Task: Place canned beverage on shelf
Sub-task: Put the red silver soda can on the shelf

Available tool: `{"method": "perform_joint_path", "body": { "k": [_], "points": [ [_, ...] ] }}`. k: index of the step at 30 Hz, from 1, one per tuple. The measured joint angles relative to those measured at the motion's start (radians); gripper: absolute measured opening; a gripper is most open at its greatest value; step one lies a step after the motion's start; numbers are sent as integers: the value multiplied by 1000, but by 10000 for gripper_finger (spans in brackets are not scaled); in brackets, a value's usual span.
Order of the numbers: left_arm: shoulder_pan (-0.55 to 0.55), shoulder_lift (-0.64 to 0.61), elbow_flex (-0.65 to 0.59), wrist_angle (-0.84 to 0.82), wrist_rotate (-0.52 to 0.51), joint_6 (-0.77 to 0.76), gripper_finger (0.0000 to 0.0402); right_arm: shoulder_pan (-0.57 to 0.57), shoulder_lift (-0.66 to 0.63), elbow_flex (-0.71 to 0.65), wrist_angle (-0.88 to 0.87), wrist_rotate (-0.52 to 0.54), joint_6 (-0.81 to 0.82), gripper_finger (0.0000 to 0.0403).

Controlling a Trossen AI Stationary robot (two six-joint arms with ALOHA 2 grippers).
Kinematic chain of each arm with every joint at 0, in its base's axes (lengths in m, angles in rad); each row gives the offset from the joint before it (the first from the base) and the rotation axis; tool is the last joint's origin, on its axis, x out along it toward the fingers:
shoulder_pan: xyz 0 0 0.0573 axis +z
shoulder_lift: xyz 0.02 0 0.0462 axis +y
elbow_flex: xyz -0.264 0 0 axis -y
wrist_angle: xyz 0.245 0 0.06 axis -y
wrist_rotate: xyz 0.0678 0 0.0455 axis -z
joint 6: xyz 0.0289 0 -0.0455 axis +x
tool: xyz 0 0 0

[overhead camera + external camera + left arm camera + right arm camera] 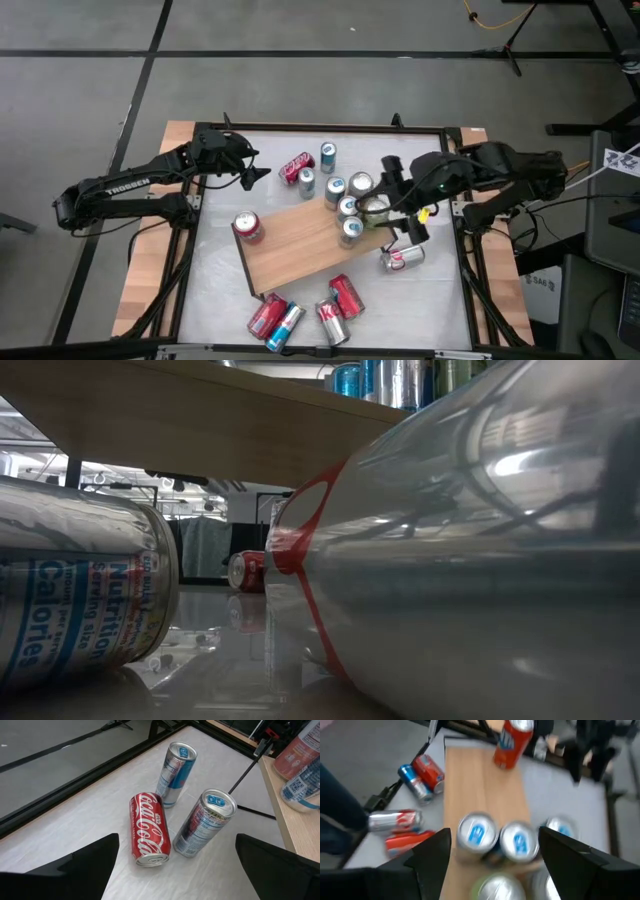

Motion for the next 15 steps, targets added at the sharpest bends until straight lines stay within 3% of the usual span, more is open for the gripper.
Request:
{"method": "perform_joint_path", "body": {
  "k": [9, 15],
  "points": [
    [0, 0, 0, 0, 0, 0, 395, 1, -8, 38, -233, -9, 258, 289],
    [0, 0, 0, 0, 0, 0, 395, 82, -12, 32, -294, 31, 341, 289]
  ]
}}
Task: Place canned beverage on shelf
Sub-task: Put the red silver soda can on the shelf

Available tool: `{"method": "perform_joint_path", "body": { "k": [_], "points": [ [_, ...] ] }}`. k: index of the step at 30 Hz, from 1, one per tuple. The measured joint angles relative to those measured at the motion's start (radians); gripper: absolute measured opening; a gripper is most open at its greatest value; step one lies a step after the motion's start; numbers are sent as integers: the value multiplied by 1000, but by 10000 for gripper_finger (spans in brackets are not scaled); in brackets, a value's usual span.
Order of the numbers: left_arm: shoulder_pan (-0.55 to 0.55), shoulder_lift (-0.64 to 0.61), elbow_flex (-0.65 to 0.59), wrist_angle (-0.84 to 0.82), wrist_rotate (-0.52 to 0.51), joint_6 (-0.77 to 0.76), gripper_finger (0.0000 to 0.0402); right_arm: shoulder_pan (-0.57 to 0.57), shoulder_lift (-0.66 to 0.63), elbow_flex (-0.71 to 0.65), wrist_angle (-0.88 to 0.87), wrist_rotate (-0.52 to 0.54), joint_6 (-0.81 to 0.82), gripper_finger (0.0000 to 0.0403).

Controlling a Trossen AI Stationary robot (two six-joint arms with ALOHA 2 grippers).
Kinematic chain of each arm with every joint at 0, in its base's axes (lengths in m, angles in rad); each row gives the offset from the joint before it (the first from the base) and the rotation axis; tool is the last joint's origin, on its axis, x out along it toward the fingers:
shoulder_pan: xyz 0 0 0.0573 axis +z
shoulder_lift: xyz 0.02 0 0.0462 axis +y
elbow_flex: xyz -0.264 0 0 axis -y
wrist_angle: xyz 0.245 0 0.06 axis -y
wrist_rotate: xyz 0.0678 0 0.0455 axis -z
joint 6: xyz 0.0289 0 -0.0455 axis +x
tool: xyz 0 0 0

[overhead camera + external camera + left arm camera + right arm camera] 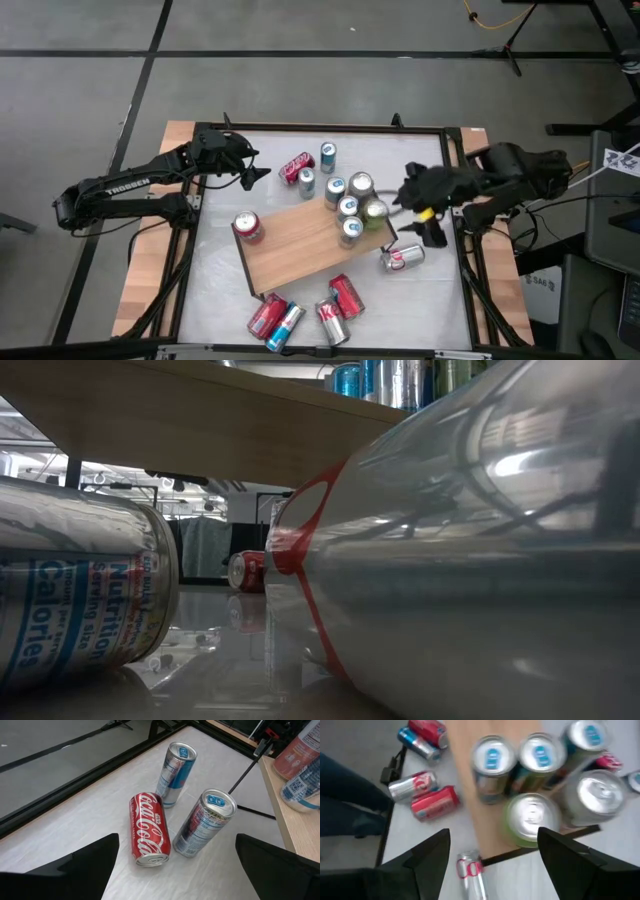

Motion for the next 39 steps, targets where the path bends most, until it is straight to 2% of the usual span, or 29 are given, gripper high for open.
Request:
{"method": "perform_joint_path", "body": {
  "k": [5, 10, 18, 22, 30, 39],
  "points": [
    [0, 0, 0, 0, 0, 0, 395, 98, -8, -1, -60, 72, 94, 289],
    [0, 0, 0, 0, 0, 0, 395, 204, -25, -27, -120, 215, 257, 289],
    [0, 0, 0, 0, 0, 0, 395, 315, -141, -251, -75, 284, 521, 289],
    [0, 0, 0, 0, 0, 0, 395, 348, -233, -443, 49, 276, 581, 289],
    [0, 0, 0, 0, 0, 0, 395, 357, -414, -811, 343, 169, 591, 289],
    [0, 0, 0, 0, 0, 0, 395, 355, -537, -1054, 387, 116, 592, 289]
  ]
}}
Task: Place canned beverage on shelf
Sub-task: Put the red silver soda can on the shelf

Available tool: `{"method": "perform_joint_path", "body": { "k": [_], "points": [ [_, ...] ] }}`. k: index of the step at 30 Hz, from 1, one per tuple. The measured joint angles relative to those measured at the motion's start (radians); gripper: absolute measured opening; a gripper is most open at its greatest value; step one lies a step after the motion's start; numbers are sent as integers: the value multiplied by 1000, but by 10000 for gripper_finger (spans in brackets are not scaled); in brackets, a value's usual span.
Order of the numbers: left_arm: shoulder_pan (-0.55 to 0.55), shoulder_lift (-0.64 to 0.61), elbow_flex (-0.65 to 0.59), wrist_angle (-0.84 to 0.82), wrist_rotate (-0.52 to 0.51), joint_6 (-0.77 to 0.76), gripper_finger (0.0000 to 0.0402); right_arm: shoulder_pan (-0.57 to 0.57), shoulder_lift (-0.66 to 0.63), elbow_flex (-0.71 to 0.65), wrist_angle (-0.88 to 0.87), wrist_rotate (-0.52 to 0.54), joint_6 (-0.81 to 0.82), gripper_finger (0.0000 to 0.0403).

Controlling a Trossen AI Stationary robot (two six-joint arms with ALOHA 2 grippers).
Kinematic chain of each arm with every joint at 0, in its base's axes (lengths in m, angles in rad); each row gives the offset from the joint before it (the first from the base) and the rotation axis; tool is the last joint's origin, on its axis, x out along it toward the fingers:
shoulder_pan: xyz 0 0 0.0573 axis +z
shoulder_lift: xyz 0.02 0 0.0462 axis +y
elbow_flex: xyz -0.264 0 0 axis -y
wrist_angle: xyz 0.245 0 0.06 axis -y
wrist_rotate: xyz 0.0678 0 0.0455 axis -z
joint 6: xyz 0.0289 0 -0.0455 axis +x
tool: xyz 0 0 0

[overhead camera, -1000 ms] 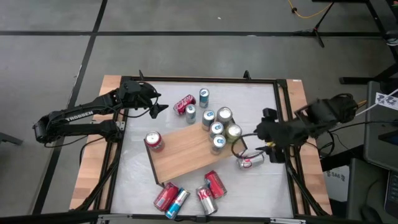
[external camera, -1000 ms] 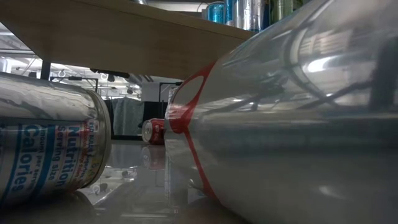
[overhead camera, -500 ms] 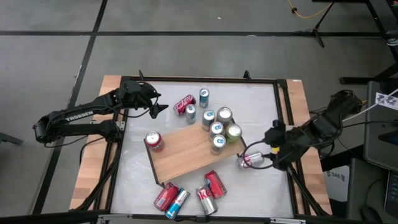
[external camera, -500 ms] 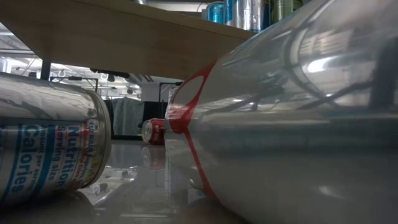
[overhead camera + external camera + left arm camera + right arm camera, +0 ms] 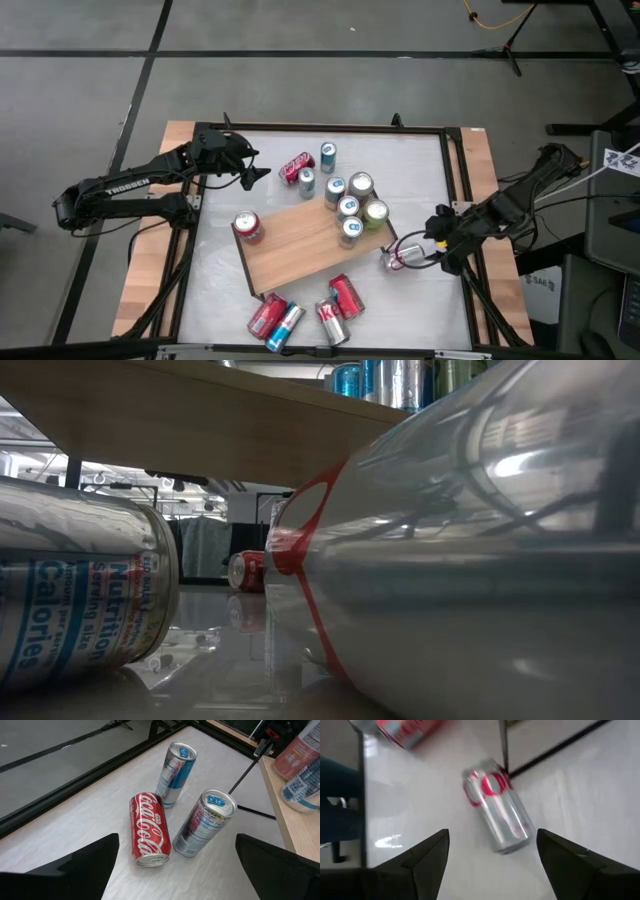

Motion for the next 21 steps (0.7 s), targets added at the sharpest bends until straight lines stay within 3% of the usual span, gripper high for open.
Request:
{"method": "perform_joint_path", "body": {
  "k": [12, 21],
  "points": [
    [0, 0, 0, 0, -1, -109, 395, 0, -42, -125, 13, 10, -10, 289],
    [0, 0, 0, 0, -1, -132, 395, 0, -42, -215, 206, 4, -115, 289]
  ]
}}
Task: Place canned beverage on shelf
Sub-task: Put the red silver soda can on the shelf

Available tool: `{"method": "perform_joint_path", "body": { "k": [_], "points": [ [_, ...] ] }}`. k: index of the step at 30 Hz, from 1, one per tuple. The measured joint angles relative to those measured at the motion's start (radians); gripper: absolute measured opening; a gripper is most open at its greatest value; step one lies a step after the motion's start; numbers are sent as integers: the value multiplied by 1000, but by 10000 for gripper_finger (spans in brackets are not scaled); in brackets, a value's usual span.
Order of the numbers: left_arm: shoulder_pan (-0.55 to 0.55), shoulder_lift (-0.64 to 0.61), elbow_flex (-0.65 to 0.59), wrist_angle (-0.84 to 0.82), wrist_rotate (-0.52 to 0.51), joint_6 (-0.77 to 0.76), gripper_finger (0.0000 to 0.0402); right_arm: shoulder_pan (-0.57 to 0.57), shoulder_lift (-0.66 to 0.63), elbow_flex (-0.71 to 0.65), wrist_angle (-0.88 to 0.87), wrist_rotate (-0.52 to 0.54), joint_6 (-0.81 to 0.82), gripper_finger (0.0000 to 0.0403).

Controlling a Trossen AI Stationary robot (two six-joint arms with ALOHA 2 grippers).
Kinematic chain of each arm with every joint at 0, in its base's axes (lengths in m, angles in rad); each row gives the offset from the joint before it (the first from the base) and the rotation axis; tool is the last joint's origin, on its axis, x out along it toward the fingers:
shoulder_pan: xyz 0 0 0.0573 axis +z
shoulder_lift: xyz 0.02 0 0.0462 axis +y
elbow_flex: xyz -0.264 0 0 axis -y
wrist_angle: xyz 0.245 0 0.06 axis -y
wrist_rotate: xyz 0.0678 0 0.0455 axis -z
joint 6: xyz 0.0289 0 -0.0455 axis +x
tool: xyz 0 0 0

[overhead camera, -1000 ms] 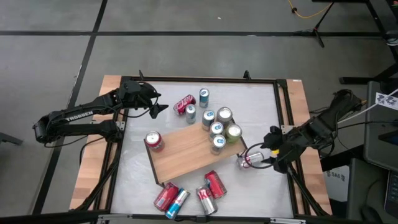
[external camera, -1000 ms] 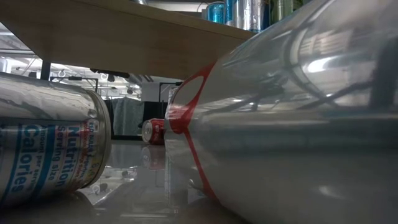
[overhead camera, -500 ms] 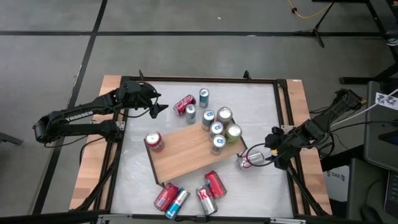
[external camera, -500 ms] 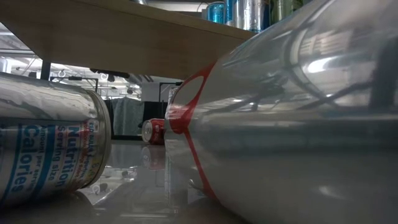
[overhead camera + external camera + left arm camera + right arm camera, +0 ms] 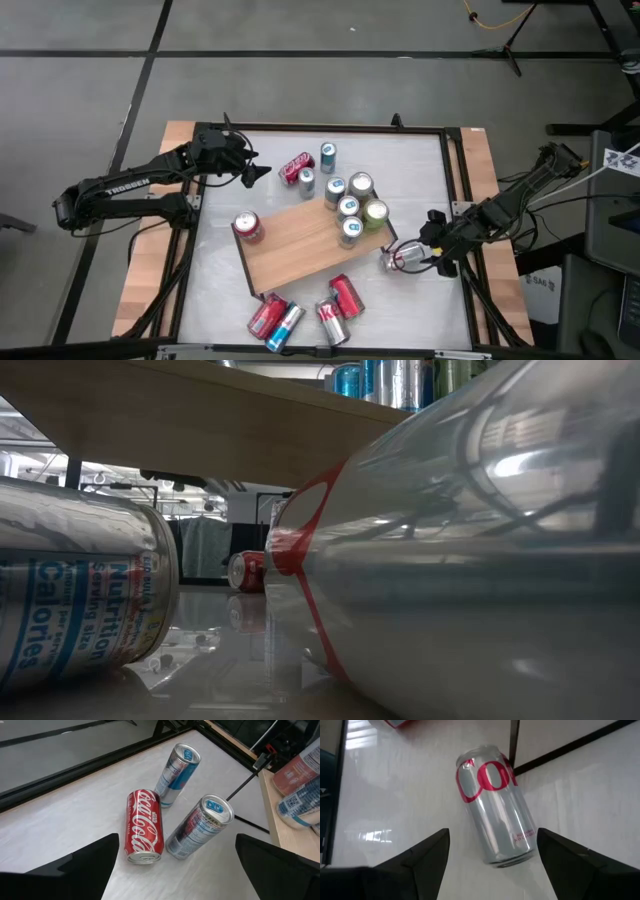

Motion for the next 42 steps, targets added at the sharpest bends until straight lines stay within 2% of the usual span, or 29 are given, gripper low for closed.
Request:
{"method": "perform_joint_path", "body": {
  "k": [9, 13, 17, 21, 26, 32, 42],
  "points": [
    [0, 0, 0, 0, 0, 0, 395, -4, 2, -55, 34, 44, -1, 289],
    [0, 0, 0, 0, 0, 0, 395, -58, 2, -55, 81, 46, -18, 289],
    [0, 0, 0, 0, 0, 1, 395, -147, 2, -55, 148, -37, -146, 289],
    [0, 0, 0, 0, 0, 1, 395, -237, 2, -55, 138, -132, -219, 289],
    [0, 0, 0, 0, 0, 1, 395, -301, 2, -55, 121, -181, -305, 289],
    [0, 0, 0, 0, 0, 1, 395, -305, 27, -59, 124, -220, -340, 289],
    [0, 0, 0, 0, 0, 2, 395, -306, 81, -155, 210, -279, -339, 289]
  ]
}}
